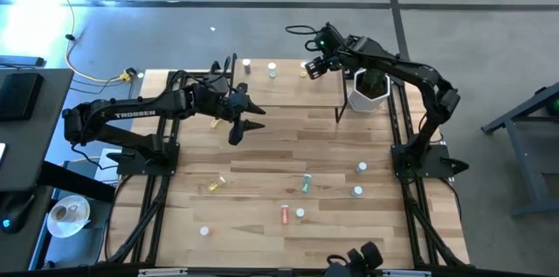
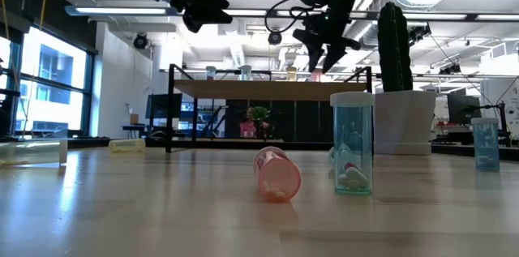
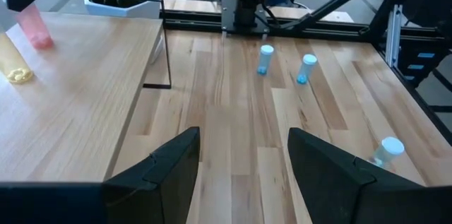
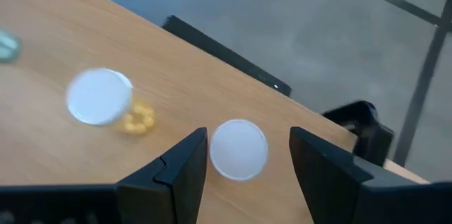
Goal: Pick and place medicine bottles onto shelf by color
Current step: Adjust the pink pill bottle on the shelf
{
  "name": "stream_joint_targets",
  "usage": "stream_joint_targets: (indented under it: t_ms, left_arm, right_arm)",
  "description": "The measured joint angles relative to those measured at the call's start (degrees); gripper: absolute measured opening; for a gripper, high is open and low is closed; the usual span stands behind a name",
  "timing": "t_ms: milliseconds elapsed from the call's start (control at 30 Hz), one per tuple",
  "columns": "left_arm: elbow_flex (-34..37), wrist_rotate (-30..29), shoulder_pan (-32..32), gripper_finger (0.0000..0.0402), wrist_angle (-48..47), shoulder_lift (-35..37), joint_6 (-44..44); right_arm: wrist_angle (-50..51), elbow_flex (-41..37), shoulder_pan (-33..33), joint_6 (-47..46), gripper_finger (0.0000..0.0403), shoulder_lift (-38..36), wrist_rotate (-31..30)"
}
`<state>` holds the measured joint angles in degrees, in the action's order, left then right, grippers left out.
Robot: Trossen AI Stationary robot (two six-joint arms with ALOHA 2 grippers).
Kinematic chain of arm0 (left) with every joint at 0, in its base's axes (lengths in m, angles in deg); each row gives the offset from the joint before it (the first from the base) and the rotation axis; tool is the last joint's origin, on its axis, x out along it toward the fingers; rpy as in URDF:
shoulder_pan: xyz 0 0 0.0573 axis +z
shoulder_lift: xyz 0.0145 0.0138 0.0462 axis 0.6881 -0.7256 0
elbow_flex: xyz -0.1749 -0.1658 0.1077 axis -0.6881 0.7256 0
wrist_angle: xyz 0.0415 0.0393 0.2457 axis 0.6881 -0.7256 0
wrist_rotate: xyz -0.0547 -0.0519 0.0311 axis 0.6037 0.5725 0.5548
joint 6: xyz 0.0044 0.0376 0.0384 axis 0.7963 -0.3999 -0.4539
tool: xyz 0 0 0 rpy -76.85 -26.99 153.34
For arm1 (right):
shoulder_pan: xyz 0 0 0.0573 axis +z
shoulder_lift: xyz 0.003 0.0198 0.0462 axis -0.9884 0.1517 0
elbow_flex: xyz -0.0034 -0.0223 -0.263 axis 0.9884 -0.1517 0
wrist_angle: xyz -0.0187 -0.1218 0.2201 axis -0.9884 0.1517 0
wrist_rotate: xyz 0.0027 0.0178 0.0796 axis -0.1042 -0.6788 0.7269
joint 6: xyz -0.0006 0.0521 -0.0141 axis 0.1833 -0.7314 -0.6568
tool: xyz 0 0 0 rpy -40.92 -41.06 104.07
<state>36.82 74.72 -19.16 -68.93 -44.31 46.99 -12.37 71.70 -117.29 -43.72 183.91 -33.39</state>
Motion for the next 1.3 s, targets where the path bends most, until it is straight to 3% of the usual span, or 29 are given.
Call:
stream_joint_targets:
  t_ms: [767, 1100, 1300]
  left_arm:
    - [-0.02, 0.00, 0.02, 0.0204, -0.63, -0.04, 0.00]
    - [-0.02, 0.00, 0.02, 0.0204, -0.63, -0.04, -0.02]
    - [-0.02, -0.02, 0.02, 0.0204, -0.63, -0.04, -0.02]
  right_arm:
    - [1.50, 0.00, 0.04, -0.81, 0.0190, -0.03, 0.51]
    - [1.52, 0.00, 0.04, 0.22, 0.0132, -0.03, 0.53]
    - [1.94, 0.00, 0.04, 0.28, 0.0118, -0.12, 0.53]
